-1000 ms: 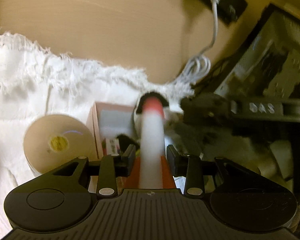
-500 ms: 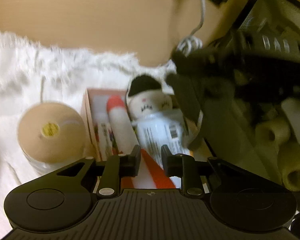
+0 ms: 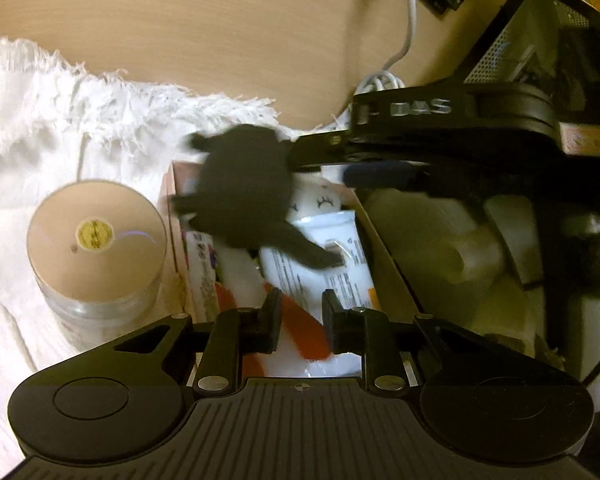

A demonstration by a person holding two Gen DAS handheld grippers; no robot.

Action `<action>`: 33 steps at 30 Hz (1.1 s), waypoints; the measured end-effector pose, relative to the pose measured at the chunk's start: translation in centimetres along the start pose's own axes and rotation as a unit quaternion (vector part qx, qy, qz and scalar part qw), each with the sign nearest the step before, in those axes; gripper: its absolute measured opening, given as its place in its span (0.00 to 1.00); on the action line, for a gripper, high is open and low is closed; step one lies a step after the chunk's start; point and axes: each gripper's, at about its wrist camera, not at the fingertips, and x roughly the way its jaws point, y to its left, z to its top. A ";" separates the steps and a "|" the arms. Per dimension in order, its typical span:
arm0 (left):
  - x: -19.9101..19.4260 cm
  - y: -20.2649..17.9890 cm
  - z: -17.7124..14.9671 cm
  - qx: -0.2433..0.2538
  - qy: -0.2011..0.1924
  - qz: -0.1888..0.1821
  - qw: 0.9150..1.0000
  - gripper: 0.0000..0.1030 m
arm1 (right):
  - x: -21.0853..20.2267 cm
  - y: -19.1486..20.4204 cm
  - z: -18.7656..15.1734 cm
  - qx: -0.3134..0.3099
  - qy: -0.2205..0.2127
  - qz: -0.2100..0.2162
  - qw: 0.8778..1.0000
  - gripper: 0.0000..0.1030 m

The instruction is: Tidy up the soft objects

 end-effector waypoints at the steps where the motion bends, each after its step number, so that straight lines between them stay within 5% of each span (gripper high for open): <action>1: 0.1 0.1 -0.1 0.001 0.003 0.001 1.000 0.21 | 0.7 0.2 -0.1 0.001 0.013 0.001 1.000 0.43; 5: 0.5 0.3 -0.7 0.011 0.001 0.016 1.000 0.19 | 3.7 0.1 -1.3 0.011 0.052 -0.034 0.998 0.37; 12: 1.3 0.2 -0.7 0.026 0.001 0.006 1.000 0.20 | 0.5 0.2 -2.3 -0.002 0.015 -0.058 0.998 0.36; 19: -0.8 0.2 -1.1 0.028 -0.027 0.003 0.999 0.21 | -7.5 2.6 -5.3 -0.037 -0.074 -0.118 0.990 0.64; 23: -2.4 0.5 -1.8 0.026 -0.060 -0.007 0.998 0.21 | -11.0 3.3 -8.1 -0.033 -0.108 -0.133 0.985 0.70; 28: -5.4 0.8 -3.2 0.000 -0.112 -0.002 0.994 0.21 | -12.4 3.6 -11.7 -0.062 -0.100 -0.124 0.985 0.74; 33: -8.5 0.0 -8.0 -0.015 -0.132 0.064 0.989 0.21 | -11.2 3.5 -17.0 -0.162 -0.068 -0.090 0.980 0.76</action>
